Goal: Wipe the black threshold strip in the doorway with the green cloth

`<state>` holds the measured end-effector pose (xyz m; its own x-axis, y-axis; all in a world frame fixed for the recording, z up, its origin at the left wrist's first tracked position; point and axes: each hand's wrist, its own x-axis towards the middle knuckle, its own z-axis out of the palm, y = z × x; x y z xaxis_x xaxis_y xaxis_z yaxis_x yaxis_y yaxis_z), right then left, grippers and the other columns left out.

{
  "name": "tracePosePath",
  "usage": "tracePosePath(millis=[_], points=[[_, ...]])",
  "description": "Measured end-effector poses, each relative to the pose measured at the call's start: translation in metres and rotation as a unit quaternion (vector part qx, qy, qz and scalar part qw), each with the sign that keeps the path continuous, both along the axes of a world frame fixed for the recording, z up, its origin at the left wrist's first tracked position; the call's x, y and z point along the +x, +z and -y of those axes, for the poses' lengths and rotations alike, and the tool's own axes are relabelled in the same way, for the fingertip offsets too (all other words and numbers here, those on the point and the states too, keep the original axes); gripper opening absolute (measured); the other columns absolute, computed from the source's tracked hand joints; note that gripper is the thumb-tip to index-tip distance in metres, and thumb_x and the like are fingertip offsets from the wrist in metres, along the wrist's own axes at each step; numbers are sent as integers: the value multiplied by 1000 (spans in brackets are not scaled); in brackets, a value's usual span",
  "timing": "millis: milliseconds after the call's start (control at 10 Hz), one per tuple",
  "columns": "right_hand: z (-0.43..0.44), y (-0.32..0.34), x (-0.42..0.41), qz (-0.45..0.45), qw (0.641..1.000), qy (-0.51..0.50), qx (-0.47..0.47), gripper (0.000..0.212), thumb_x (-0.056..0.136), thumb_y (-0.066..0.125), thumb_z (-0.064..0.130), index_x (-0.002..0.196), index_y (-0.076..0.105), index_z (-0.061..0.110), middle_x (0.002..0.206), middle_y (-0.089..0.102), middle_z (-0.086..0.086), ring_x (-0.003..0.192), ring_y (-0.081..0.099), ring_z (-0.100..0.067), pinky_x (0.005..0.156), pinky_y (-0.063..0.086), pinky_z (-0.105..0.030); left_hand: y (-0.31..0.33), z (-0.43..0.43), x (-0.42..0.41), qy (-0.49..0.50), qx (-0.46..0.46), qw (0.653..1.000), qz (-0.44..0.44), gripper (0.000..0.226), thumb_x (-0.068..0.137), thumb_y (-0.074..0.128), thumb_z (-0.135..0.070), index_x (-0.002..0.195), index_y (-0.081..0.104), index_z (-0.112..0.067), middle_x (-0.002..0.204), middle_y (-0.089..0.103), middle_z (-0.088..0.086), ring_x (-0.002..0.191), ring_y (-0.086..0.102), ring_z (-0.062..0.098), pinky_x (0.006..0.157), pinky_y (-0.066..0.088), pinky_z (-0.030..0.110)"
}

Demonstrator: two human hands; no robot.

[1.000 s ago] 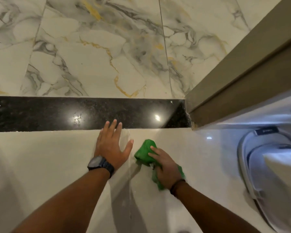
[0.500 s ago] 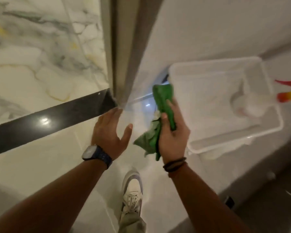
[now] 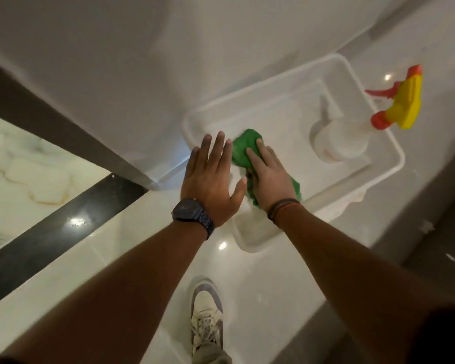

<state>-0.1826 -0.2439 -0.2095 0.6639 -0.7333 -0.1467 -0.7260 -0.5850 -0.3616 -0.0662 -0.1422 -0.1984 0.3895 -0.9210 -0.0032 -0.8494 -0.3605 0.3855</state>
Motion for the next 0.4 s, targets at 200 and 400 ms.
tracePosePath(millis=[200, 400], points=[[-9, -2, 1, -81, 995, 39, -46, 64, 95, 36, 47, 149, 12, 25, 160, 7, -13, 146, 2, -32, 116, 5, -53, -3, -12, 7, -19, 38, 999, 19, 79, 86, 30, -59, 151, 14, -16, 162, 4, 6, 147, -6, 24, 116, -9, 43], [-26, 67, 15, 43, 996, 15, -83, 49, 94, 44, 34, 135, 44, 8, 142, 47, -17, 132, 39, -35, 110, 32, -45, 55, -58, 47, 27, 0, 996, -81, 68, 84, 44, -55, 140, 38, -15, 149, 38, 11, 141, 26, 32, 117, 17, 46]])
